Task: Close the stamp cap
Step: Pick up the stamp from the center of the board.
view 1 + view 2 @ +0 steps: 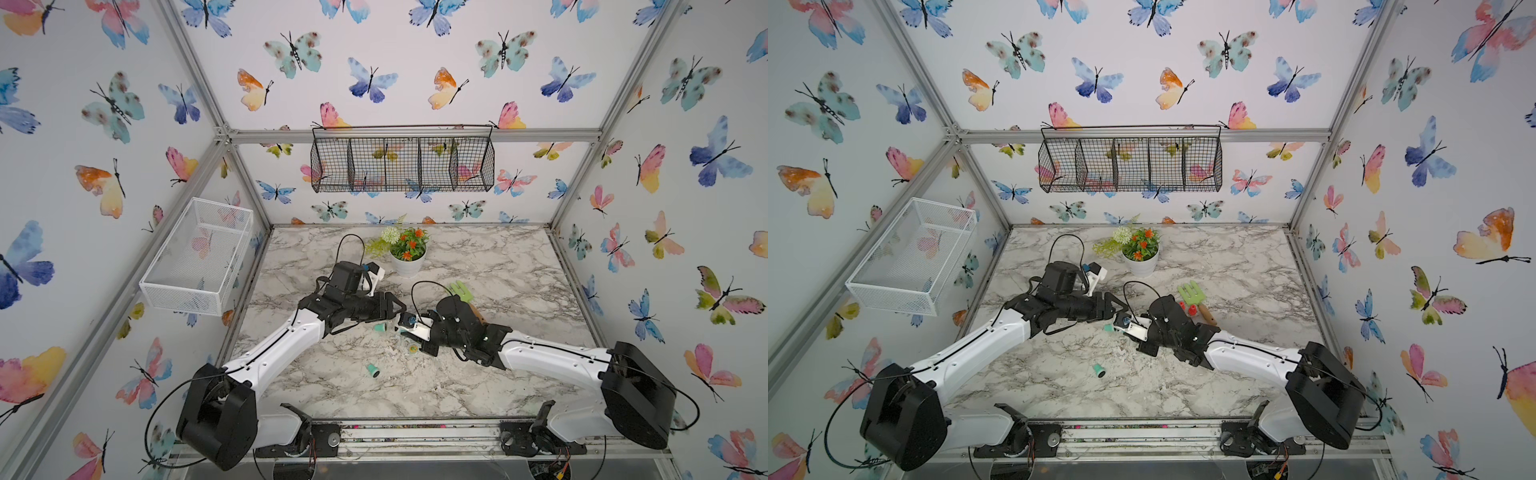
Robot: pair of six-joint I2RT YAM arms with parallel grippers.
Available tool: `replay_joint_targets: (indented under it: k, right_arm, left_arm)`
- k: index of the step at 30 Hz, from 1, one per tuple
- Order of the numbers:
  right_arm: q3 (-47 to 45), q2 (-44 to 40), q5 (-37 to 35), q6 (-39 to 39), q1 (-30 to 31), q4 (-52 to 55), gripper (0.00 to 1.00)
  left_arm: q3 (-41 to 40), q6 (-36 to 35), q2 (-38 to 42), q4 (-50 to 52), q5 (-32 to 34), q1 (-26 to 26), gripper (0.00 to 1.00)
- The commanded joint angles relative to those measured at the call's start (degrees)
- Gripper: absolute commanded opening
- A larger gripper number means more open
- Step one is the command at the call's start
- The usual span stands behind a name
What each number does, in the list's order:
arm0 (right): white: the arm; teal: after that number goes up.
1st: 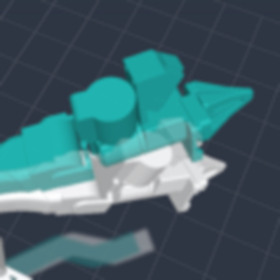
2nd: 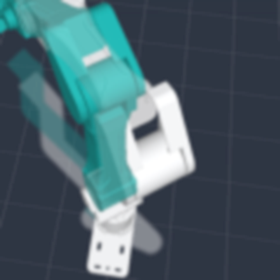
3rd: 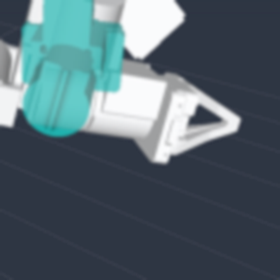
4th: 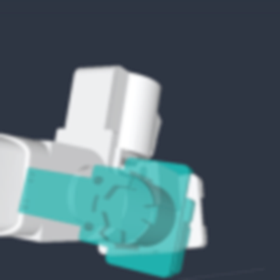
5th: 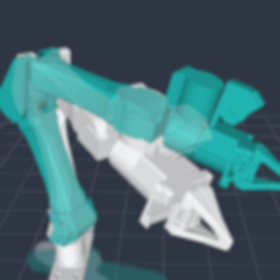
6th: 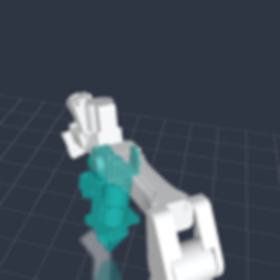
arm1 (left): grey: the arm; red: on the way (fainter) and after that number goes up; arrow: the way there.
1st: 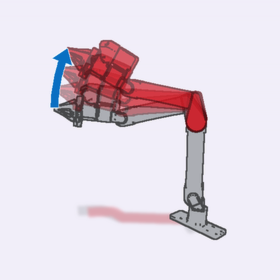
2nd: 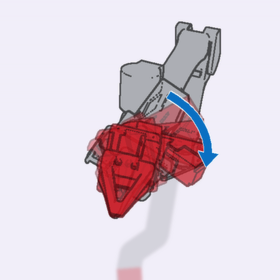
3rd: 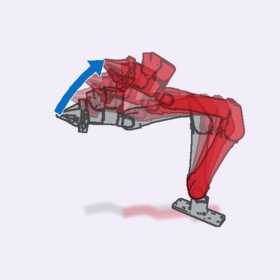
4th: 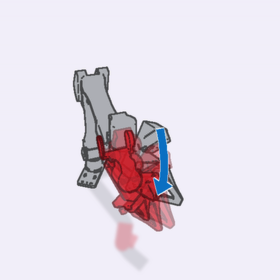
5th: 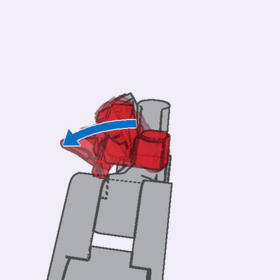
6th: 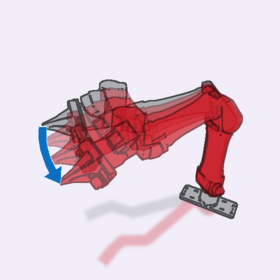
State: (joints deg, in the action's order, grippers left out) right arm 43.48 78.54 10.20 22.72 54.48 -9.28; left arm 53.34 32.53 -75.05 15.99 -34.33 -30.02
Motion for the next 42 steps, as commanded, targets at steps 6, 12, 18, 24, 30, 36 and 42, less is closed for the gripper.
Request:
replay_joint_targets:
  k: [6, 12, 18, 24, 30, 36, 42]
  right_arm:
    - [-0.9, -7.3, -5.5, -3.6, 0.5, -2.9, 0.03]
    - [0.8, -8.3, -6.0, -2.7, 0.5, -1.2, 0.02]
    - [2.4, -7.5, -7.4, -1.9, 0.5, 0.3, 0.02]
    - [3.6, -6.8, -7.6, -1.3, 0.5, 1.7, 0.02]
    - [4.0, -6.2, -6.4, -0.1, 0.5, 3.0, 0.02]
    - [4.1, -6.7, -6.9, 0.3, 0.5, 3.2, 0.02]
    - [3.9, -8.1, -5.4, -0.5, 0.5, 2.2, 0.14]
  left_arm:
    - [3.1, 1.6, 1.8, 0.0, -6.6, -1.1, 0.6]
    - [3.7, 1.3, 3.1, 0.8, -8.7, -1.1, 0.5]
    - [4.3, 1.0, 3.4, 1.6, -10.6, -1.1, 0.46]
    - [4.4, 0.3, 3.3, 2.3, -11.5, -1.1, 0.42]
    - [5.2, -0.3, 2.8, 2.9, -11.9, -1.1, 0.36]
    - [5.8, -0.4, 2.7, 3.3, -12.1, -1.1, 0.3]
    - [7.2, -0.1, 3.3, 3.5, -13.0, -1.1, 0.27]
